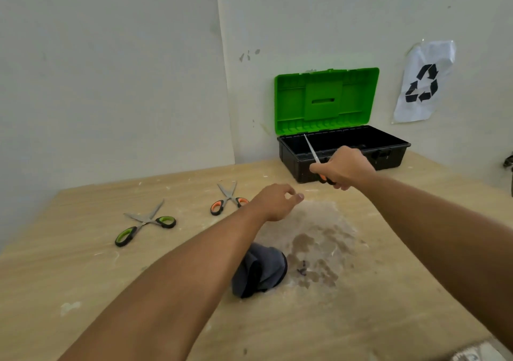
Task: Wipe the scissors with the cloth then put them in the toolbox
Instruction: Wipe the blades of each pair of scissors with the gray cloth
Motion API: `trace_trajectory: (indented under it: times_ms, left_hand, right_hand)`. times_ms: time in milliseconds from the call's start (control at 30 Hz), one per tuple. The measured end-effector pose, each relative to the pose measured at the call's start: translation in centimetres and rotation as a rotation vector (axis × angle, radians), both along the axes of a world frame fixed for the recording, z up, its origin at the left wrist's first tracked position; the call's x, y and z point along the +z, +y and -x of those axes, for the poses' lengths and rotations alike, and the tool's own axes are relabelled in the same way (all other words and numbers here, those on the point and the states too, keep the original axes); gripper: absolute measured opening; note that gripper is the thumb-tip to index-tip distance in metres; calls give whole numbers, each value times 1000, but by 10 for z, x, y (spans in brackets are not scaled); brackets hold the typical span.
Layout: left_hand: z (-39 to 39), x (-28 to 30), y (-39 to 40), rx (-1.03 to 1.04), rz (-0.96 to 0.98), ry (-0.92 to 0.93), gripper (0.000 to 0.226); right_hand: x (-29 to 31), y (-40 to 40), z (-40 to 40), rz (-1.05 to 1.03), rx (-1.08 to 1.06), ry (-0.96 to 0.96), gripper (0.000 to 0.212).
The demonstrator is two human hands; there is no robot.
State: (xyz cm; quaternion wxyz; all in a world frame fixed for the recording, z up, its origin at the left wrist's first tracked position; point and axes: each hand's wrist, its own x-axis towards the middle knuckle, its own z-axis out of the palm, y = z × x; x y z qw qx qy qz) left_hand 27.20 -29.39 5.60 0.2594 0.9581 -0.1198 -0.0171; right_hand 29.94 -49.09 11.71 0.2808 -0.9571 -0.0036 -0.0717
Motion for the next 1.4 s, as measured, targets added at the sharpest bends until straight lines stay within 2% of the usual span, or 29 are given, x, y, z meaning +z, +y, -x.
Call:
trace_trajectory:
  times_ms: [133, 233, 300, 567, 700, 867, 1067, 1167, 1233, 1300, 1400]
  left_hand:
    - [-40, -14, -14, 5, -361, 137, 92]
    - [-63, -23, -20, 40, -402, 187, 121]
    - [-74, -29, -24, 44, -415, 198, 131]
    - [-93, -53, -33, 48, -396, 135, 143]
    - [-93, -55, -34, 53, -408, 115, 141]
    - [-94, -57, -33, 61, -404, 102, 138]
    - [-93, -57, -33, 62, -408, 107, 139]
    - [-92, -56, -34, 61, -402, 117, 139]
    - [-91, -54, -34, 62, -409, 122, 139]
    - [-91, -51, -34, 61, -411, 131, 138]
    - [-87, -43, -32, 46, -402, 160, 133]
  right_hand:
    - [12, -17, -44, 209, -8, -87, 59]
    - [23, -27, -79, 326, -13, -97, 61]
    - [28, -33, -101, 392, -23, -107, 62]
    - [6, -46, -178, 526, -8, -15, 61]
    - [-12, -43, -198, 518, 2, 63, 62]
    - [-22, -38, -215, 545, 33, 191, 75]
    - [-21, -27, -215, 556, 59, 339, 53]
    - [-19, -28, -210, 489, 44, 369, 57]
    - [-18, -33, -201, 425, -8, 265, 56]
    - [-17, -36, -186, 299, -74, 58, 45]
    - [-20, -27, -149, 159, -56, -256, 33]
